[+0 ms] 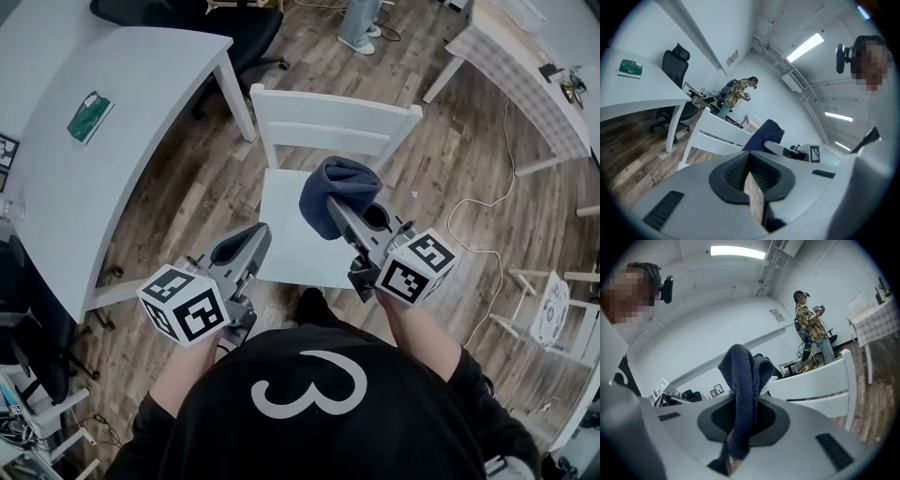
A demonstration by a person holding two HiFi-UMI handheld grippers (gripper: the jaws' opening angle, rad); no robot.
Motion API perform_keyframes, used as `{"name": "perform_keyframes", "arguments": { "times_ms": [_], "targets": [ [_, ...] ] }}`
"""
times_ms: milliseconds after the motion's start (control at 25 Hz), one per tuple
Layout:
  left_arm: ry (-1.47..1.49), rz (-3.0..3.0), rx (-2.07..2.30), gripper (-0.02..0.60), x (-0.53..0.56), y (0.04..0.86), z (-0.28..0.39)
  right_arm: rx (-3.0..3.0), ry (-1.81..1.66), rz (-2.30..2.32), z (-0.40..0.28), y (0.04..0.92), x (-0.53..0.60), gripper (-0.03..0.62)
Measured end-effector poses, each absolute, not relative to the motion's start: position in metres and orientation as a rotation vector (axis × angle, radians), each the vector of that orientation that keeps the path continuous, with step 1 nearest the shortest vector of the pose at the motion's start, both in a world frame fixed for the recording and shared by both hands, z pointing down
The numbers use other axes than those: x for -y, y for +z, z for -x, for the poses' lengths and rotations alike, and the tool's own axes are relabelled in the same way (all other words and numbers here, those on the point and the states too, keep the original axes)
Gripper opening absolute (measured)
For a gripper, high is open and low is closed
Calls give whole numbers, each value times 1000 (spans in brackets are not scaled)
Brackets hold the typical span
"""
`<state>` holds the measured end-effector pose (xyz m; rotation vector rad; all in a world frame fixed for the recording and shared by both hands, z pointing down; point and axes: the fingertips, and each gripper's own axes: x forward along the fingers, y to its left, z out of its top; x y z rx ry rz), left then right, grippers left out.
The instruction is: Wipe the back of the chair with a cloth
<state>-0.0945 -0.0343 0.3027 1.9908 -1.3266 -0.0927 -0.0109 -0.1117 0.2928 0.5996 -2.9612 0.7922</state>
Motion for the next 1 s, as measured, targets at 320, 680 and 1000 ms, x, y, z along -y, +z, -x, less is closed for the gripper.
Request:
{"name": "perform_keyframes", "arguments": {
  "times_ms": [320, 680, 1000],
  "targets": [
    [-106, -1952, 1405, 14, 82, 310, 112, 2930, 564, -631, 44, 306, 177, 51],
    [-119, -1878, 1381, 14, 101, 339, 149, 2857, 497, -712, 94, 341, 215, 51],
    [-100, -1816, 1326, 14, 108, 378, 179, 2829, 458, -811, 134, 368, 236, 51]
  ]
}}
